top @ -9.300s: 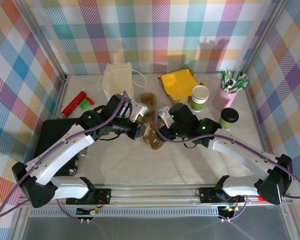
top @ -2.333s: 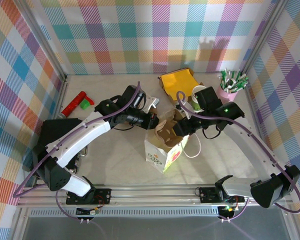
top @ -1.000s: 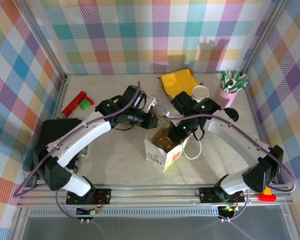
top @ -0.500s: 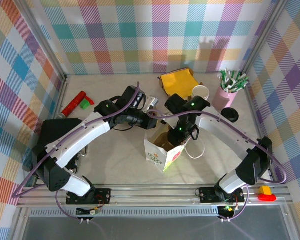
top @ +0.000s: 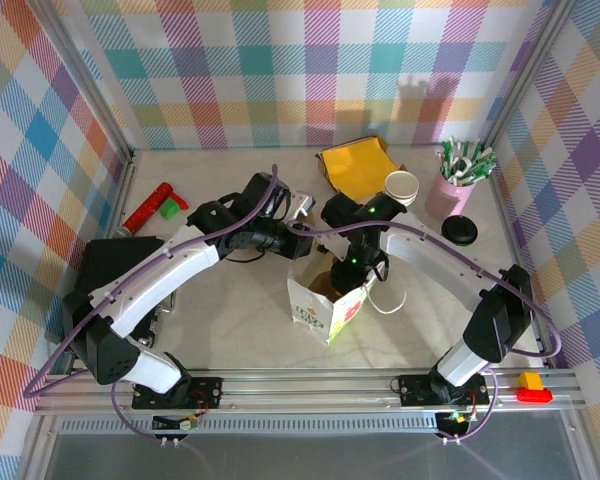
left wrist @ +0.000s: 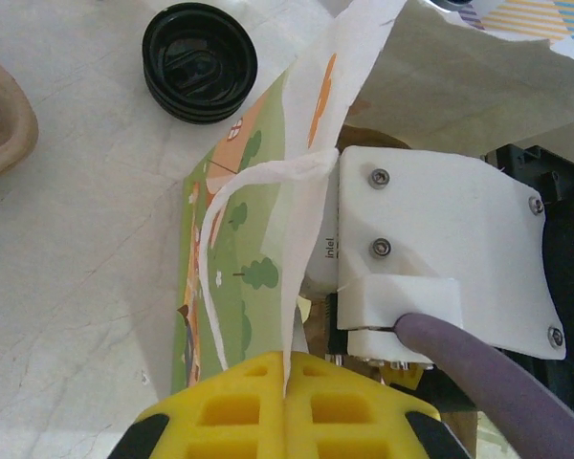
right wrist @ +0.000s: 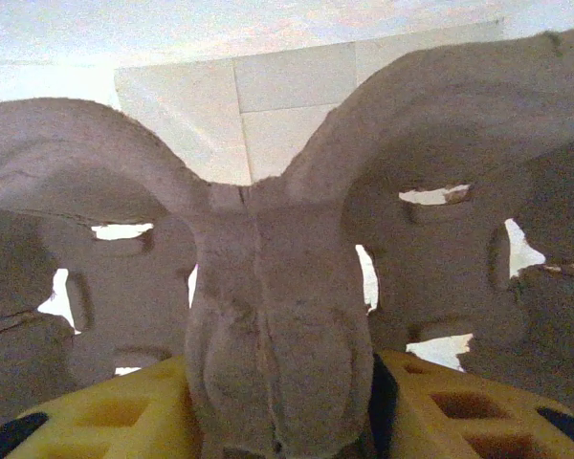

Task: Pack the takeout coffee

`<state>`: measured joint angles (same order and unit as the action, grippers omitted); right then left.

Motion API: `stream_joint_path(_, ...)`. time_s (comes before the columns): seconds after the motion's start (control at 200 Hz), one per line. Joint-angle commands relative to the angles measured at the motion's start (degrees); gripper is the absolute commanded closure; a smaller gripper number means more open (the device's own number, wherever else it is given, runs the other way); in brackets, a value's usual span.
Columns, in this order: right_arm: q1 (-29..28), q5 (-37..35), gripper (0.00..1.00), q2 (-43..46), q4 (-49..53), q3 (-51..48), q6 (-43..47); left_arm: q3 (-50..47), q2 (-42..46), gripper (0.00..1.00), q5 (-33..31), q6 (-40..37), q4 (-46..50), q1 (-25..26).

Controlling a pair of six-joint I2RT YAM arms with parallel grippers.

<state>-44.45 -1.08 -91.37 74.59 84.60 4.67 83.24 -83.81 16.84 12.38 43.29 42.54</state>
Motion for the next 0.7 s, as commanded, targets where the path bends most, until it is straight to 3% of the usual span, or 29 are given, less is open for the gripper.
stream_joint_path(0.0, -0.55, -0.63, 0.47, -1.02, 1.03, 0.89, -1.04, -1.06, 1.41, 1.0, -0.48, 0.01, 0.4, -0.45)
stream_joint_path(0.285, -0.73, -0.46, 0.27, 2.34, 1.01, 4.92, -2.05, -1.67, 1.81, 1.0, -1.28, 0.01, 0.57, -0.45)
stream_joint_path(0.695, -0.74, 2.95, 0.2, 11.47, -4.09, 9.63, -5.31, -1.0, 1.9, 1.0, -2.63, -0.08, 1.91, -0.52)
